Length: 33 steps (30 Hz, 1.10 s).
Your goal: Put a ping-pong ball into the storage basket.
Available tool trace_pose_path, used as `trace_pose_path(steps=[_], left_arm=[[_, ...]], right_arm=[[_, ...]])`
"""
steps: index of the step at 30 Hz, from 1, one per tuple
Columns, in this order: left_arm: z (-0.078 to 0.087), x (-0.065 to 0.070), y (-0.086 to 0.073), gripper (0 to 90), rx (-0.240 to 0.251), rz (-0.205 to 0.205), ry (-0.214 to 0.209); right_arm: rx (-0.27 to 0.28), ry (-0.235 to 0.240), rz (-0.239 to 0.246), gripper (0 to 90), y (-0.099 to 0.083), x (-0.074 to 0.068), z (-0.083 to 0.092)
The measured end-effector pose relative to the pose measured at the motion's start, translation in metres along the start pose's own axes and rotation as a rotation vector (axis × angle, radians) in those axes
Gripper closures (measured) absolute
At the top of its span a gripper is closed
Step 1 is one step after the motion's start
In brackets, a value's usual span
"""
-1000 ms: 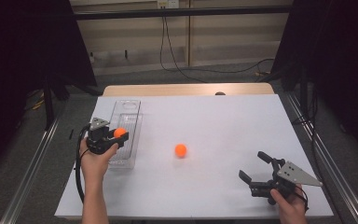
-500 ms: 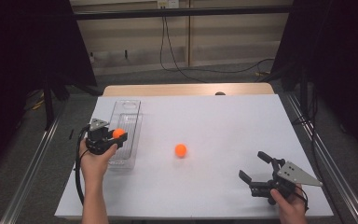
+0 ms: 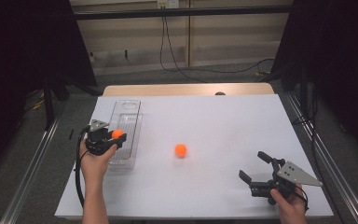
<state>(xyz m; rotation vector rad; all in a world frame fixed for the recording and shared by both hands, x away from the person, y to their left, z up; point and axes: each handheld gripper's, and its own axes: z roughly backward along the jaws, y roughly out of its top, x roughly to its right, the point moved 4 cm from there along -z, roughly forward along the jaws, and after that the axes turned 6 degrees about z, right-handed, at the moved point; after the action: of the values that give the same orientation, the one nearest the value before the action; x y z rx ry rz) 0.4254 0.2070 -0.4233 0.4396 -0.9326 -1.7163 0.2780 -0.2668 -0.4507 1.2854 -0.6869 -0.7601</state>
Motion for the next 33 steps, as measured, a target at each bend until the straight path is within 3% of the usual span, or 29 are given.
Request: trace_pose_path(steps=[18, 33], left_arm=[[-0.0028, -0.0003, -0.0011, 50.5, -0.014, -0.015, 0.014], [-0.0033, -0.0014, -0.0022, 47.0, -0.018, 0.0, 0.03]], right_arm=[[0.0, 0.0, -0.002, 2.7, 0.0001, -0.0001, 0.0002], [0.0, 0.0, -0.002, 2.7, -0.0001, 0.0, 0.0002]])
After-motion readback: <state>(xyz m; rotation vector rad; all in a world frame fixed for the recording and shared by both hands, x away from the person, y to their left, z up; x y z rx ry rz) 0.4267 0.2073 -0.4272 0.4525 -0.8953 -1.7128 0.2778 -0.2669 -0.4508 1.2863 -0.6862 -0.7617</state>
